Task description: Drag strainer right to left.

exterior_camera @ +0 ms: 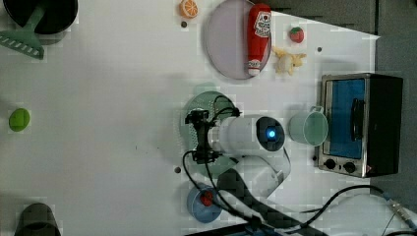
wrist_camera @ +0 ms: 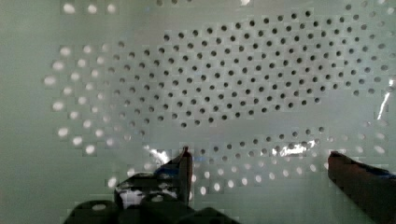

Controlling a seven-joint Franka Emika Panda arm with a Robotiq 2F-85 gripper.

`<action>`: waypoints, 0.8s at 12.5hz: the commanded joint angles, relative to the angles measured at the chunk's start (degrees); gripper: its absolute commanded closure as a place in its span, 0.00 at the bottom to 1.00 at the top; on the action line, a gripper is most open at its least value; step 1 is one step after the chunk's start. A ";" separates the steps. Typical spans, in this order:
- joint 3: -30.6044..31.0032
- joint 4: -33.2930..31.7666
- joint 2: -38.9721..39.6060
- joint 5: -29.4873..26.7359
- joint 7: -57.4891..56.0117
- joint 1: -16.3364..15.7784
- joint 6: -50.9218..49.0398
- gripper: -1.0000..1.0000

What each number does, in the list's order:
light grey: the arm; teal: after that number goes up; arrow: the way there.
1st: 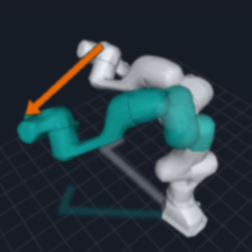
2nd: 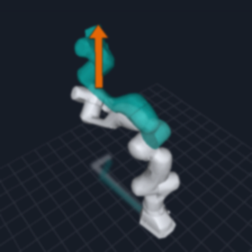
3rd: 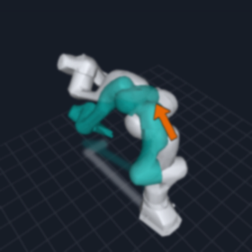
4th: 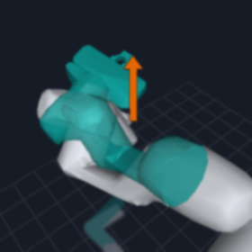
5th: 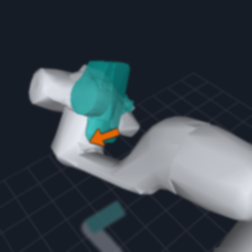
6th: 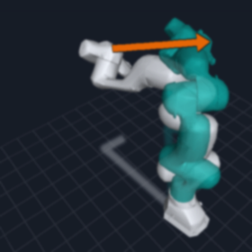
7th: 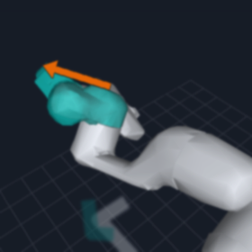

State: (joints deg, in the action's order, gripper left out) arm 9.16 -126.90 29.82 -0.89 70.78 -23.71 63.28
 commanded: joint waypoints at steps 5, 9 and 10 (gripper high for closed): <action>0.56 9.53 4.78 -4.50 5.11 -4.80 -0.57 0.00; 0.57 12.66 6.65 -5.86 5.29 -6.72 -0.53 0.00; 0.55 13.29 7.02 -5.89 5.30 -7.10 -0.45 0.00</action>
State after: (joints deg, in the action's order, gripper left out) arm 10.39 -115.82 36.98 -7.08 72.79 -29.68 62.89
